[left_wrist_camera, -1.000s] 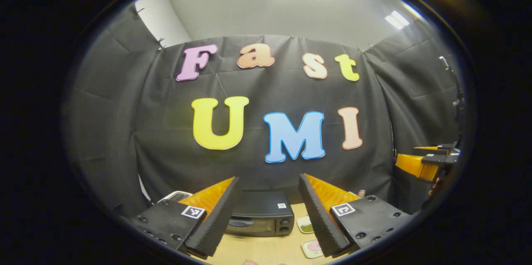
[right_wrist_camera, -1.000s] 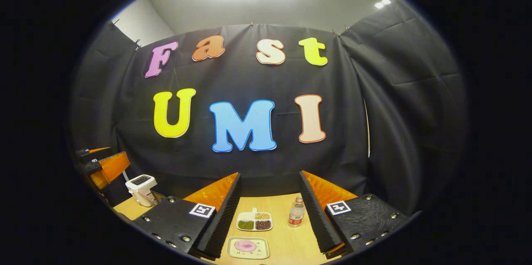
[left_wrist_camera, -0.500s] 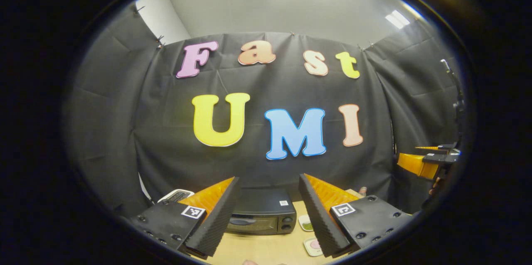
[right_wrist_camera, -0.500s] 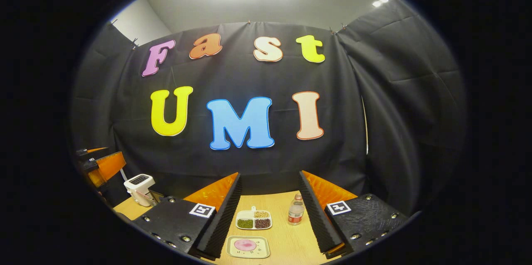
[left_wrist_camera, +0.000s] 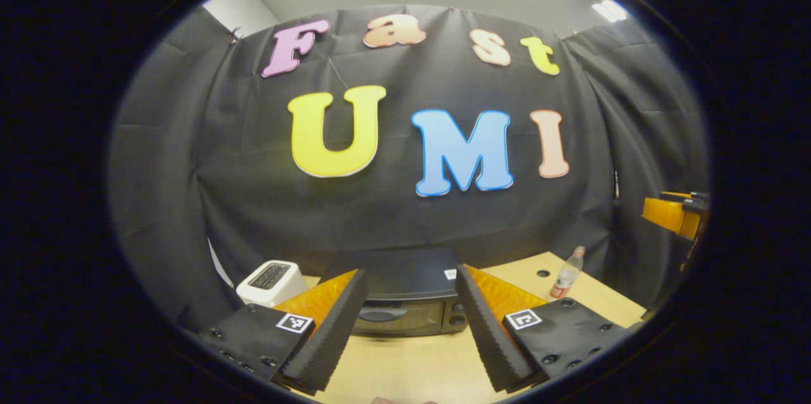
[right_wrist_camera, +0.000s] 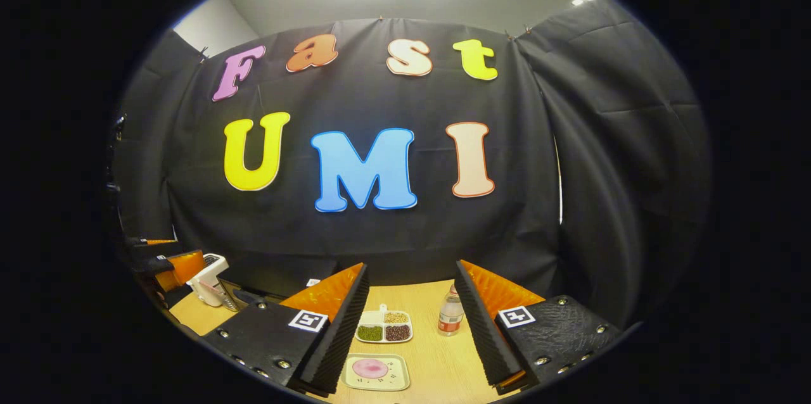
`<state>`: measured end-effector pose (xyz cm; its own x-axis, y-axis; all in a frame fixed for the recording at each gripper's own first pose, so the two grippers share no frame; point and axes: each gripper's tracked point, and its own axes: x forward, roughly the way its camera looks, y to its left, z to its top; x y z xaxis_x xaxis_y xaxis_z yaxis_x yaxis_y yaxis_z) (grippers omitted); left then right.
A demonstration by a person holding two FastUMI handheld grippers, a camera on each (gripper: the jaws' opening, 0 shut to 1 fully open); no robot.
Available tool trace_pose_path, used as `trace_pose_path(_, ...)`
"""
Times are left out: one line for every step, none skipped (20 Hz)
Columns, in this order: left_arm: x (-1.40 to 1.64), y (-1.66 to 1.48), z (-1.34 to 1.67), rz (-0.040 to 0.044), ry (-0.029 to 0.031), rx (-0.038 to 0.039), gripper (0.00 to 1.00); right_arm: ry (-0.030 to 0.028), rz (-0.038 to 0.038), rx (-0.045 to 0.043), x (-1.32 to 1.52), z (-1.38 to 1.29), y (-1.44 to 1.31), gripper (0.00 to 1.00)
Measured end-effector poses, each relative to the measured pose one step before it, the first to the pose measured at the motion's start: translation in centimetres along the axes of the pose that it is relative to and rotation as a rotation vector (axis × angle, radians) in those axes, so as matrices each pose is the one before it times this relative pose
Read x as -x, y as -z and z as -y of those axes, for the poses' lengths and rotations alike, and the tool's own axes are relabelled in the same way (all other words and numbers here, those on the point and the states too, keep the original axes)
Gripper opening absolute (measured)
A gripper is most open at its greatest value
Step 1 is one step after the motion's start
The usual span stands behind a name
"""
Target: Open the electric oven with the left hand, put the food in, and close the electric oven.
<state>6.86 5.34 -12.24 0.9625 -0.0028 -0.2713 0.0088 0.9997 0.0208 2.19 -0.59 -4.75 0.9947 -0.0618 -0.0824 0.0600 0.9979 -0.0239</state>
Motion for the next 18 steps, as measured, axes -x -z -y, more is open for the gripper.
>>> trace_pose_path(-1.26,1.12,-0.604,-0.03518,0.00046,0.01046,0.98,0.00608,-0.01251,0.00167,-0.191,-0.031,0.463,0.83)
trace_pose_path(-1.453,1.375,-0.384,-0.03724,0.00715,0.01334,0.99,0.00601,-0.01467,0.00098,-0.133,-0.007,0.688,0.83)
trace_pose_path(-1.342,1.334,-0.499,-0.03056,0.00729,0.00795,0.99,0.00632,-0.01151,0.00064,-0.173,-0.01,0.369,0.83)
trace_pose_path(-1.486,0.895,-0.497,-0.02328,0.01057,-0.00203,0.99,0.00813,-0.01181,0.00068,-0.287,0.035,0.568,0.83)
trace_pose_path(-1.644,0.69,-0.405,-0.01167,0.00237,-0.00797,0.99,0.00688,-0.01326,0.00016,-0.254,-0.037,0.532,0.83)
trace_pose_path(-1.552,0.553,-0.569,-0.00482,0.00117,-0.00189,0.97,0.00578,-0.01403,-0.00066,-0.174,-0.039,0.59,0.83)
trace_pose_path(-1.375,0.921,-0.47,-0.0061,0.00363,0.00038,0.95,0.00543,-0.01391,-0.00057,-0.113,-0.092,0.474,0.83)
trace_pose_path(-1.446,0.964,-0.322,-0.01603,0.00181,0.00025,0.95,0.00638,-0.01177,-0.00014,-0.113,-0.058,0.491,0.83)
trace_pose_path(-1.33,0.748,-0.386,-0.01492,-0.00076,-0.00273,0.97,0.00775,-0.01036,0.00023,-0.091,0.0,0.323,0.83)
trace_pose_path(-1.376,0.846,-0.284,-0.0101,-0.00018,-0.00732,0.99,0.00595,-0.00677,0.00015,-0.09,-0.056,0.27,0.83)
trace_pose_path(-1.245,0.779,-0.221,-0.01158,0.00023,-0.00577,0.99,0.00822,-0.00666,0.00225,-0.028,0.045,0.18,0.83)
trace_pose_path(-1.106,0.531,-0.095,-0.01244,0.0012,-0.00522,0.97,0.0067,-0.0049,0.00359,0.049,0.008,0.201,0.83)
trace_pose_path(-0.917,0.382,-0.141,-0.00663,0.00084,-0.00167,0.95,0.00922,-0.0046,0.00355,0.016,0.072,0.022,0.83)
trace_pose_path(-0.781,0.355,-0.168,-0.01128,-0.00061,0.00069,0.95,0.00691,-0.00167,0.00103,-0.104,0.139,0.077,0.83)
trace_pose_path(-0.613,0.54,-0.077,-0.01153,0.00258,0.00512,0.95,0.00766,-0.0013,0.00022,-0.001,0.057,-0.051,0.83)
trace_pose_path(-0.672,0.481,-0.138,-0.01396,-0.00008,0.00634,0.99,0.00696,0.00029,0.00117,0.073,0.076,0.053,0.83)
trace_pose_path(-0.374,0.426,-0.191,-0.0073,-0.00785,-0.00021,0.95,0.00522,0.00018,0.00037,-0.066,0.051,-0.093,0.83)
trace_pose_path(-0.499,0.028,-0.284,0.002,-0.00853,-0.00087,0.95,0.00389,-0.00128,-0.00053,-0.073,-0.022,0.069,0.83)
